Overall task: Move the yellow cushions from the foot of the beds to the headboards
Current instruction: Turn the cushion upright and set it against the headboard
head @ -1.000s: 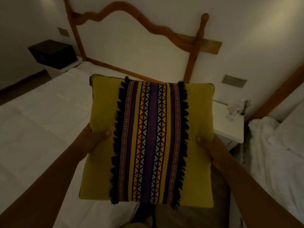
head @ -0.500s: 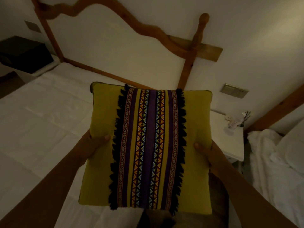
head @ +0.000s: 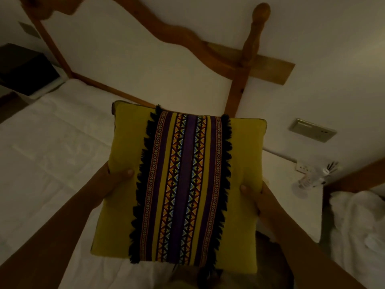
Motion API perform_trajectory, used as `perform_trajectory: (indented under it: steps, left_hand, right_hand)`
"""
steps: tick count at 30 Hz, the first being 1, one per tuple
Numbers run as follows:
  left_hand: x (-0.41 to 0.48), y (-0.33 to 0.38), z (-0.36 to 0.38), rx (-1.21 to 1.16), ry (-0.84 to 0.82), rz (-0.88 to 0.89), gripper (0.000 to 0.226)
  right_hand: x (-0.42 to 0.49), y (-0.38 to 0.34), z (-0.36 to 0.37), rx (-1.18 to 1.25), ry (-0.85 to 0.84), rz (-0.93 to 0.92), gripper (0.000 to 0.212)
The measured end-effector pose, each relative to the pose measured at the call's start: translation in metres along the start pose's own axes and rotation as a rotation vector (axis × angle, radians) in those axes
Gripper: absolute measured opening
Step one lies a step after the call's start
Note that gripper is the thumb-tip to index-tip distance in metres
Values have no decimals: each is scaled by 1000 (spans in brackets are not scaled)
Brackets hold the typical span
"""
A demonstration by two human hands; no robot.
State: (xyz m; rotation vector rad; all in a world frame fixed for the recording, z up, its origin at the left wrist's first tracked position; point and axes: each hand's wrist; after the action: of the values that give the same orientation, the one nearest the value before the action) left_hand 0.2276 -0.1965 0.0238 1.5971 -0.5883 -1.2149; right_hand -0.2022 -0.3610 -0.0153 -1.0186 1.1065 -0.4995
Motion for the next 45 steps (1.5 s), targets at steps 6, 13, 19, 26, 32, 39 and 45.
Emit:
perform_trajectory:
  steps: [6, 13, 19, 26, 32, 39, 45]
  left_hand:
    - [52, 20, 28, -6, 54, -39, 70]
    - [105, 35, 29, -32, 57, -116, 69]
    - [168, 44, -7, -14, 48, -163, 62]
    - [253, 63, -48, 35, -10, -167, 70]
    - [331, 67, -77, 57, -20, -177, 67]
    - [406, 72, -83, 98, -55, -120, 74]
    - [454, 86, -67, 122, -106, -85, 73]
  right_hand:
    - [66, -28, -31, 8, -20, 44, 65]
    - [126, -47, -31, 9, -33, 99, 64]
    - [180, -53, 4, -14, -62, 117, 62]
    - [242, -58, 51, -45, 0, 169, 66]
    - [289, -64, 84, -61, 63, 167, 62]
    - [325, -66, 110, -78, 130, 198, 80]
    - [351, -78, 103, -78, 223, 182, 79]
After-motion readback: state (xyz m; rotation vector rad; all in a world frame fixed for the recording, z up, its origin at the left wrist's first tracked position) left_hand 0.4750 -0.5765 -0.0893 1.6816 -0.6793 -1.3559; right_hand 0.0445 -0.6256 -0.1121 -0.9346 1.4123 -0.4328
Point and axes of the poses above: each hand's wrist, its own x-axis towards the middle knuckle, its own z-axis out of the palm, y = z × x, and after that the axes turned 8 degrees about -x, right-handed
